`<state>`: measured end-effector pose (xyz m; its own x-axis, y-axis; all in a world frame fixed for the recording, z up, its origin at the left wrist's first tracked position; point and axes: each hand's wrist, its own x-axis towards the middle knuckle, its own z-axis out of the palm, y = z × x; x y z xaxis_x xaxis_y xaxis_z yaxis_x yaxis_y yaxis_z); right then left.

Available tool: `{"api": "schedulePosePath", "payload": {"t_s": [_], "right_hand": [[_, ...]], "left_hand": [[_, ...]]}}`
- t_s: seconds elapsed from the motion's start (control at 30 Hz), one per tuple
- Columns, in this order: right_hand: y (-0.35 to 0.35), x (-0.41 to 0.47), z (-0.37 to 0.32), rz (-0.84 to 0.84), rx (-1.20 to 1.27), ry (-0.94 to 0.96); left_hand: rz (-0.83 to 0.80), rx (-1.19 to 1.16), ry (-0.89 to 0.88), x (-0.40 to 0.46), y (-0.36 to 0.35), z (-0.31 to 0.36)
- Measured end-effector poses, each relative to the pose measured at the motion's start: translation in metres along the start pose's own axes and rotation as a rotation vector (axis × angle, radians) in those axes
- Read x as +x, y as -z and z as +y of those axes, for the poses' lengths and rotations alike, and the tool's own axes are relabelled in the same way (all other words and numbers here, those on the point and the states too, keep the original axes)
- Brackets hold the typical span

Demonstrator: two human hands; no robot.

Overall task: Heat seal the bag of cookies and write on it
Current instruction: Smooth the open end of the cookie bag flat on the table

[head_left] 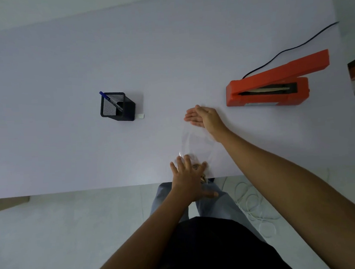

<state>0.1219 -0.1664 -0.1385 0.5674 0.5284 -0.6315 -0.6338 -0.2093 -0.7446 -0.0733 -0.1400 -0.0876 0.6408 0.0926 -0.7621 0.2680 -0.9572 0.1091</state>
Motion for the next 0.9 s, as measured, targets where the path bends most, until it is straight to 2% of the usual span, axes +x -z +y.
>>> {"api": "schedulePosePath", "payload": {"t_s": [0.1,0.23,0.4,0.5,0.77,0.9], "right_hand": [[-0.006,-0.026,0.008,-0.037,-0.024,0.008],[-0.007,-0.071,0.045,-0.158,-0.165,-0.079],[0.007,-0.083,0.059,-0.029,-0.053,-0.185],[0.017,-0.069,0.046,0.024,-0.109,-0.091],[0.04,-0.031,0.009,0.218,-0.048,0.063],[0.037,-0.047,0.022,0.433,-0.204,0.097]], "left_hand": [[-0.004,-0.008,-0.005,0.0,0.002,0.0],[-0.035,-0.012,-0.01,0.0,0.005,0.0],[-0.041,0.0,-0.005,0.002,0.003,0.0],[-0.027,-0.009,-0.01,0.0,0.002,-0.001],[-0.003,0.006,-0.008,0.002,0.0,-0.002],[-0.026,0.011,-0.013,0.001,0.001,-0.003]]}}
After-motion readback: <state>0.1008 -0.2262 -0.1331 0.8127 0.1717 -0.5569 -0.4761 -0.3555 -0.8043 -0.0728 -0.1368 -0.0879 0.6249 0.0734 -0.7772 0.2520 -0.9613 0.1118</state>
